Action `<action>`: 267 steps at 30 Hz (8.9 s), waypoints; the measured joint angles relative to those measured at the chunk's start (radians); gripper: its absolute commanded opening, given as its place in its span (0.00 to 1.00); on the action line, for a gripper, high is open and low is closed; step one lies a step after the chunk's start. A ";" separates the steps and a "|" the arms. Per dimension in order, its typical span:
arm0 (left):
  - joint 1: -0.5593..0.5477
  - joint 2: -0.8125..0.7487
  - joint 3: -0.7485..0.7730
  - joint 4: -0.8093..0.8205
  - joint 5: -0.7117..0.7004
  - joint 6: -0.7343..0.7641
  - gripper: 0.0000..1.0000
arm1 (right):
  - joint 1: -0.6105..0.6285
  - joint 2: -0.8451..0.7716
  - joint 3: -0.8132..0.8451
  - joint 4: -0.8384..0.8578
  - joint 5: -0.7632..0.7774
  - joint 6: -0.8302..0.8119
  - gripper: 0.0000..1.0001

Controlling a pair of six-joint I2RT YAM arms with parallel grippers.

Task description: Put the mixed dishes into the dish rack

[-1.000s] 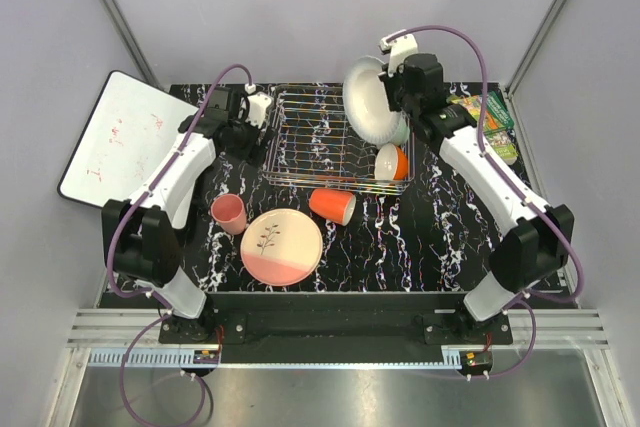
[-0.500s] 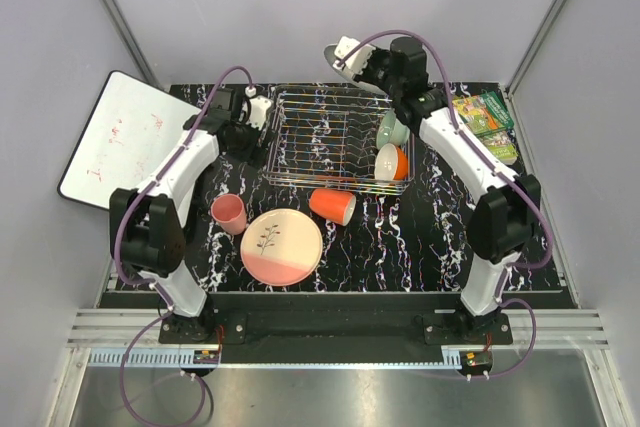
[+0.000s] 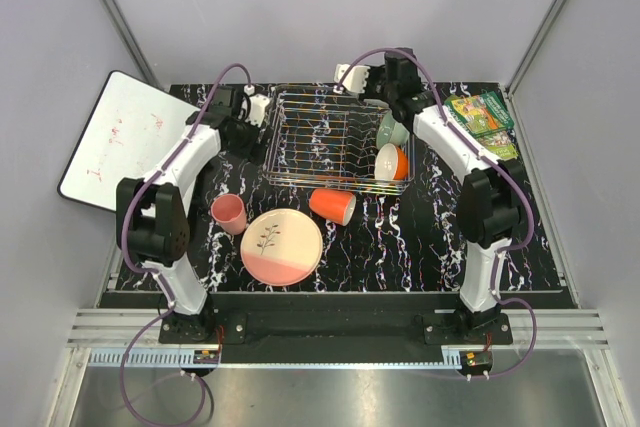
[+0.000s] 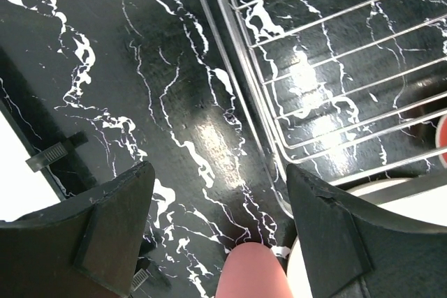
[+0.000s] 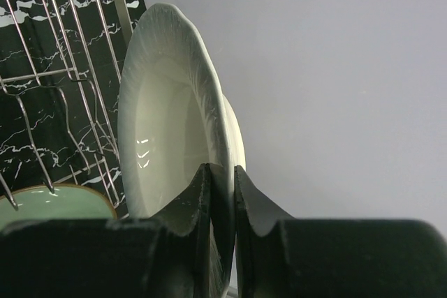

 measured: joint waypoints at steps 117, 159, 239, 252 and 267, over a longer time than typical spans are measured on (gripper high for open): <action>0.022 0.128 -0.066 0.203 0.061 0.083 0.49 | 0.053 0.301 0.246 0.230 0.145 0.534 0.48; -0.061 0.034 -0.195 0.348 -0.132 0.257 0.47 | 0.040 0.206 0.022 0.348 0.195 0.689 0.49; 0.024 -0.569 -0.595 -0.550 0.105 0.511 0.74 | 0.280 -0.988 -1.029 -0.158 -0.137 1.656 0.88; 0.048 -0.247 -0.427 -0.363 0.182 0.498 0.70 | 0.313 -1.011 -1.136 -0.105 -0.139 1.670 0.86; 0.048 -0.450 -0.432 -0.320 0.164 0.441 0.76 | 0.409 -0.963 -1.140 -0.093 -0.090 1.635 0.88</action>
